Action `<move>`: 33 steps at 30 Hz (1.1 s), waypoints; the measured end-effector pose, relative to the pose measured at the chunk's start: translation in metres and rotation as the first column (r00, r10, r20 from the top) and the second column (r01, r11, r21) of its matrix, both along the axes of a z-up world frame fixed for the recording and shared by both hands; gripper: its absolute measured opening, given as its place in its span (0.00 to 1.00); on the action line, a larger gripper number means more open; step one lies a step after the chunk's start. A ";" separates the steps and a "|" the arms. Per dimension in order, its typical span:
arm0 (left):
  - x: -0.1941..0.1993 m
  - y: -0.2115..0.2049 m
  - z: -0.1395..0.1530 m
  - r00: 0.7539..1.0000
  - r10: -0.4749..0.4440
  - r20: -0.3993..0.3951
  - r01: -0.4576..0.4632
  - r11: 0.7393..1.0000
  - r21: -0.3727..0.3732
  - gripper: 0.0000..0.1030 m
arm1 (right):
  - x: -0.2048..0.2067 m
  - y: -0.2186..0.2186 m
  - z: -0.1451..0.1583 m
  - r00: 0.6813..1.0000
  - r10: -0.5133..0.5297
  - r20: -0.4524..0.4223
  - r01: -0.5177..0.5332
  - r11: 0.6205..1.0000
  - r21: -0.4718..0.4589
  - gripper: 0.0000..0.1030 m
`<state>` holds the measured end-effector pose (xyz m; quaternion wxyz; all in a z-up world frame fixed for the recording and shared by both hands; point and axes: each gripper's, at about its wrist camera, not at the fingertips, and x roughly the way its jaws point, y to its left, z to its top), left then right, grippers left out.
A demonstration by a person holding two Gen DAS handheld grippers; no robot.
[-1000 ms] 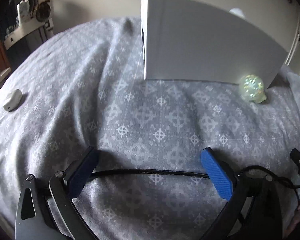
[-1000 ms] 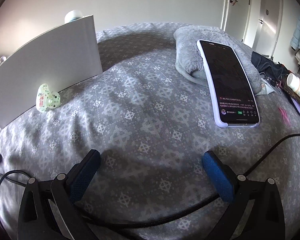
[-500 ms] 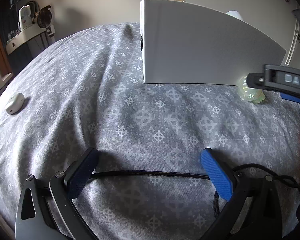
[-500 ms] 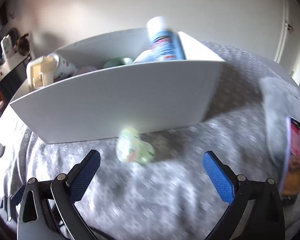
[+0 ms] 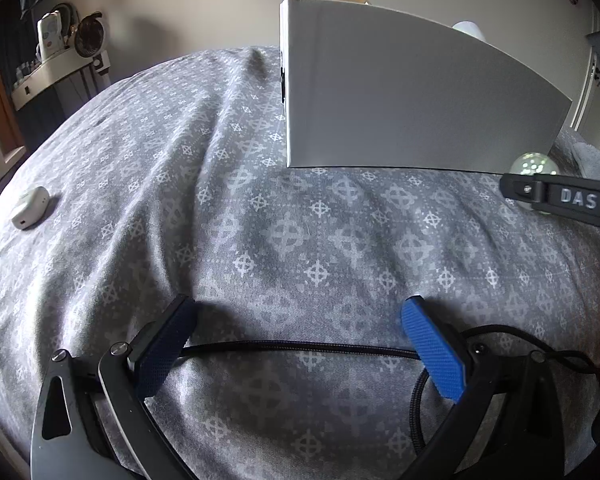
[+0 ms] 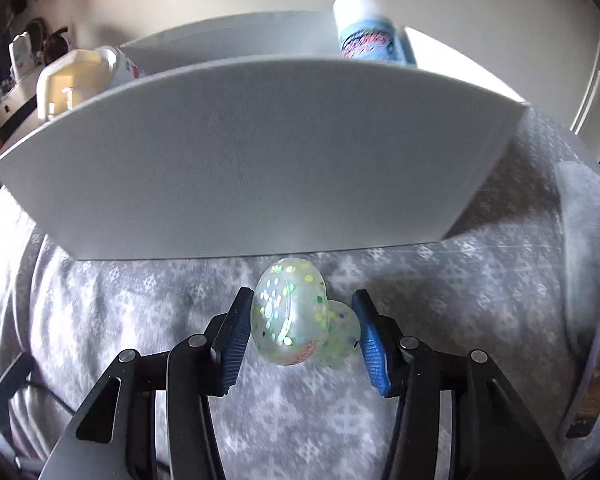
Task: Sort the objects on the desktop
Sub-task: 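Carry the glitter ball into the white box and open the right tool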
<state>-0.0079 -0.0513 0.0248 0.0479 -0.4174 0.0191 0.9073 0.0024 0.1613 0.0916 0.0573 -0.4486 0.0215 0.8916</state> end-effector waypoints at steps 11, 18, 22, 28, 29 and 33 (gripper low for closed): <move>0.000 -0.001 0.000 1.000 -0.001 0.000 0.001 1.000 0.005 1.00 | 0.041 -0.011 0.132 0.914 0.001 -0.407 0.060 0.989 0.137 0.47; -0.002 -0.003 0.000 1.000 -0.001 -0.001 0.001 1.000 0.006 1.00 | -0.041 0.000 0.145 0.937 -0.057 -0.345 0.087 0.994 0.072 0.46; -0.002 -0.003 0.000 1.000 -0.001 -0.001 0.001 1.000 0.004 1.00 | -0.069 0.014 0.117 0.967 -0.066 -0.244 0.074 0.997 0.025 0.47; 0.001 -0.001 0.001 1.000 -0.001 -0.002 0.001 1.000 0.000 1.00 | -0.069 0.015 0.079 0.987 -0.056 -0.148 0.059 0.998 0.013 0.57; 0.001 0.000 0.001 1.000 -0.001 -0.002 0.001 1.000 0.000 1.00 | -0.068 0.016 0.077 0.987 -0.057 -0.147 0.058 0.998 0.007 0.65; 0.001 -0.001 0.000 1.000 -0.001 -0.002 0.001 1.000 0.000 1.00 | -0.055 0.021 0.080 0.979 -0.075 -0.190 0.078 0.997 0.010 0.95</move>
